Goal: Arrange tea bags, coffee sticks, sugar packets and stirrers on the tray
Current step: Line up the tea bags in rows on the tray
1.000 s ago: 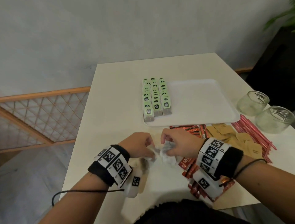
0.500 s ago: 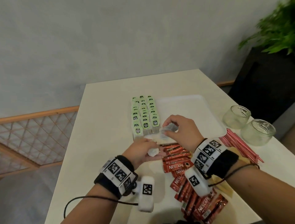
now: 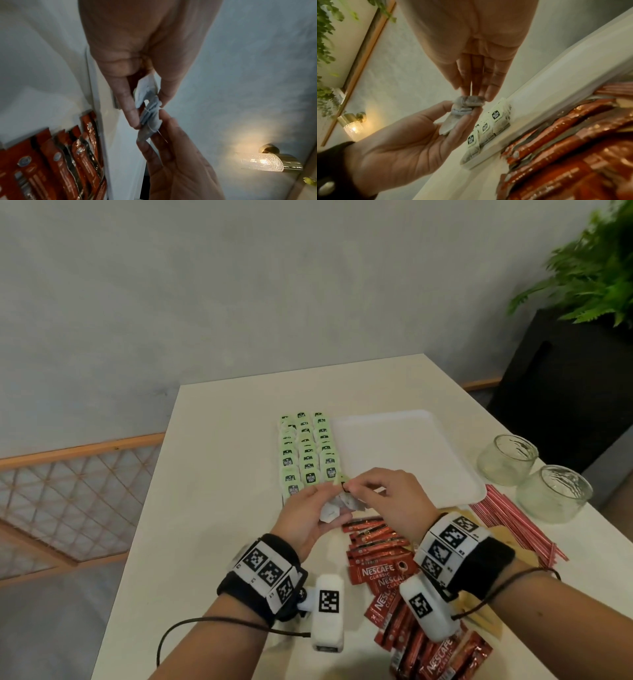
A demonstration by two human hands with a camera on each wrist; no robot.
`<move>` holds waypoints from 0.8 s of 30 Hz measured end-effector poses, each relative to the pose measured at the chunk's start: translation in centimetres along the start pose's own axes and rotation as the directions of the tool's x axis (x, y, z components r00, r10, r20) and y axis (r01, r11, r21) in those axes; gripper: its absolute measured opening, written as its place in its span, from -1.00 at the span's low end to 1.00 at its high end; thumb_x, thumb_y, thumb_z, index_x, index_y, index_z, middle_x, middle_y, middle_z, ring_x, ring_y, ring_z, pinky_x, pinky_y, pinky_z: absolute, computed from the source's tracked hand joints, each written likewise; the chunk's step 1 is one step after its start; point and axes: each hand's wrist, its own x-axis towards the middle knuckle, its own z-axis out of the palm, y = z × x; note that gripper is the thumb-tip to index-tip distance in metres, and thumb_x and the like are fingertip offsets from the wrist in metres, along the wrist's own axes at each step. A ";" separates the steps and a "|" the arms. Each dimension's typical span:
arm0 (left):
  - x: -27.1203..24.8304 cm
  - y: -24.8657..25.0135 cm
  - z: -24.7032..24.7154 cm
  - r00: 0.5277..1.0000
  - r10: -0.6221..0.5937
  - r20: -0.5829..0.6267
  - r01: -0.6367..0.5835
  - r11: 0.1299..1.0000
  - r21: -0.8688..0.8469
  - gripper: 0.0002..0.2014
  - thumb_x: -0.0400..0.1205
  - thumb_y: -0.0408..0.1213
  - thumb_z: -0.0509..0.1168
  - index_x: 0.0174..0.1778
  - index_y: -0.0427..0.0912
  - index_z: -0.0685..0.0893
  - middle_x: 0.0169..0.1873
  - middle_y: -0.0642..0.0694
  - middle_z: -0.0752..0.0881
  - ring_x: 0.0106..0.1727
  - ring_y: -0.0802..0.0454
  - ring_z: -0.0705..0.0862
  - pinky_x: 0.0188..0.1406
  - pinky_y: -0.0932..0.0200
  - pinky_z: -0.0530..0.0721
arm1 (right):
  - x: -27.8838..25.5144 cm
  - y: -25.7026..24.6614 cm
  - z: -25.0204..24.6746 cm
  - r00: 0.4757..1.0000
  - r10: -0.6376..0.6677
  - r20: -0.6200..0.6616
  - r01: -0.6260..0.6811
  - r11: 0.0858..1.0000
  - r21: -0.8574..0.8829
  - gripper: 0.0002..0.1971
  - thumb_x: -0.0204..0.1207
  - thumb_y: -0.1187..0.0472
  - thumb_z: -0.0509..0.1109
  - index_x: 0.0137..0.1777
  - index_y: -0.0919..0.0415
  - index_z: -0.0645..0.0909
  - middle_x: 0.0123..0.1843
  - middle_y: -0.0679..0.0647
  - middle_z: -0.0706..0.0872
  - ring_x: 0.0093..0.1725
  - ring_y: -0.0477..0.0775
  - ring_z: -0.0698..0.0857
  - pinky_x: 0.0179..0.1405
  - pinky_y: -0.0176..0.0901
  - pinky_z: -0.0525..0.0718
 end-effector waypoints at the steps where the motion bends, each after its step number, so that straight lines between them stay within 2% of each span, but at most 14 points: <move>1: 0.1 -0.1 0.0 1.000 0.002 -0.006 -0.002 1.000 0.003 -0.70 0.66 -0.34 0.36 0.24 -0.46 0.64 0.15 -0.41 0.74 0.06 -0.16 0.80 0.01 0.04 0.82 | 0.2 0.2 0.0 1.000 0.014 -0.022 -0.014 1.000 0.008 -0.90 0.55 0.14 0.46 0.00 -0.03 0.78 -0.06 -0.20 0.77 -0.10 -0.25 0.72 -0.09 -0.36 0.66; 4: 0.4 -0.1 0.1 1.000 -0.003 0.001 0.003 1.000 0.014 -0.80 0.63 -0.39 0.39 0.13 -0.37 0.67 0.06 -0.35 0.73 0.04 -0.14 0.77 -0.04 0.02 0.82 | 0.9 0.4 0.1 0.997 0.079 -0.026 -0.079 0.997 0.019 -0.77 0.50 0.15 0.51 0.14 -0.07 0.71 0.02 -0.13 0.71 -0.14 -0.10 0.74 -0.10 -0.18 0.75; 6: 0.5 -0.1 0.0 1.000 -0.002 0.002 0.002 1.000 0.017 -0.85 0.62 -0.40 0.40 0.08 -0.32 0.67 -0.01 -0.27 0.71 0.01 -0.10 0.76 -0.02 -0.01 0.82 | 1.4 0.1 0.1 0.991 0.130 0.018 -0.131 0.989 0.066 -0.74 0.49 0.17 0.52 0.17 -0.03 0.69 -0.03 -0.04 0.72 -0.20 -0.02 0.75 -0.15 -0.09 0.78; 10: 0.8 0.2 -0.8 1.000 0.005 -0.009 -0.005 1.000 0.009 -0.94 0.60 -0.40 0.42 -0.05 -0.26 0.69 -0.01 -0.25 0.64 0.09 -0.15 0.72 -0.07 -0.01 0.82 | 2.2 -0.1 0.0 0.989 0.149 0.015 -0.149 0.975 0.164 -0.77 0.48 0.28 0.53 0.12 0.08 0.73 -0.22 0.06 0.74 -0.28 -0.02 0.74 -0.31 -0.17 0.74; 13: 1.0 0.5 -1.5 0.999 0.023 -0.028 -0.023 1.000 -0.004 -0.95 0.59 -0.39 0.44 -0.09 -0.25 0.70 0.00 -0.25 0.64 0.15 -0.20 0.71 -0.05 -0.04 0.82 | 2.5 -0.3 0.0 0.989 0.148 0.028 -0.151 0.972 0.180 -0.77 0.47 0.31 0.53 0.11 0.12 0.73 -0.29 0.04 0.77 -0.32 -0.08 0.75 -0.32 -0.21 0.72; 17: 0.9 0.7 -1.6 1.000 0.024 -0.019 -0.025 0.999 -0.040 -0.92 0.61 -0.40 0.41 -0.03 -0.27 0.66 -0.05 -0.25 0.67 0.04 -0.19 0.74 -0.03 -0.04 0.83 | 2.6 -0.5 0.7 0.996 0.081 0.041 -0.087 0.979 0.185 -0.65 0.40 0.28 0.60 0.14 -0.06 0.72 -0.15 0.10 0.75 -0.34 -0.05 0.71 -0.26 -0.15 0.78; 20: 0.9 0.7 -1.6 0.999 0.034 -0.023 -0.036 0.996 -0.077 -0.88 0.60 -0.35 0.43 0.00 -0.26 0.67 -0.13 -0.20 0.72 -0.01 -0.17 0.75 -0.04 -0.03 0.83 | 2.7 -0.5 1.1 1.000 0.026 0.009 -0.027 0.990 0.141 -0.64 0.43 0.23 0.59 0.18 -0.14 0.72 -0.03 0.01 0.69 -0.32 0.01 0.68 -0.19 -0.22 0.77; 22: 1.0 0.8 -1.7 0.999 0.039 -0.023 -0.040 0.996 -0.084 -0.86 0.60 -0.31 0.44 0.02 -0.25 0.69 -0.13 -0.18 0.76 0.04 -0.19 0.76 -0.03 -0.02 0.83 | 2.7 -0.5 1.3 1.000 0.006 0.027 -0.009 0.993 0.116 -0.69 0.47 0.20 0.56 0.18 -0.12 0.74 0.02 -0.03 0.70 -0.27 0.07 0.72 -0.16 -0.24 0.76; 24: 1.1 0.8 -1.7 0.999 0.035 -0.020 -0.036 0.996 -0.080 -0.84 0.59 -0.28 0.45 0.03 -0.25 0.70 -0.04 -0.22 0.76 0.11 -0.23 0.76 -0.04 -0.01 0.82 | 3.0 -0.5 1.4 0.999 0.024 0.044 -0.029 0.994 0.109 -0.75 0.46 0.19 0.56 0.13 -0.05 0.75 0.02 -0.04 0.72 -0.26 0.06 0.74 -0.18 -0.24 0.76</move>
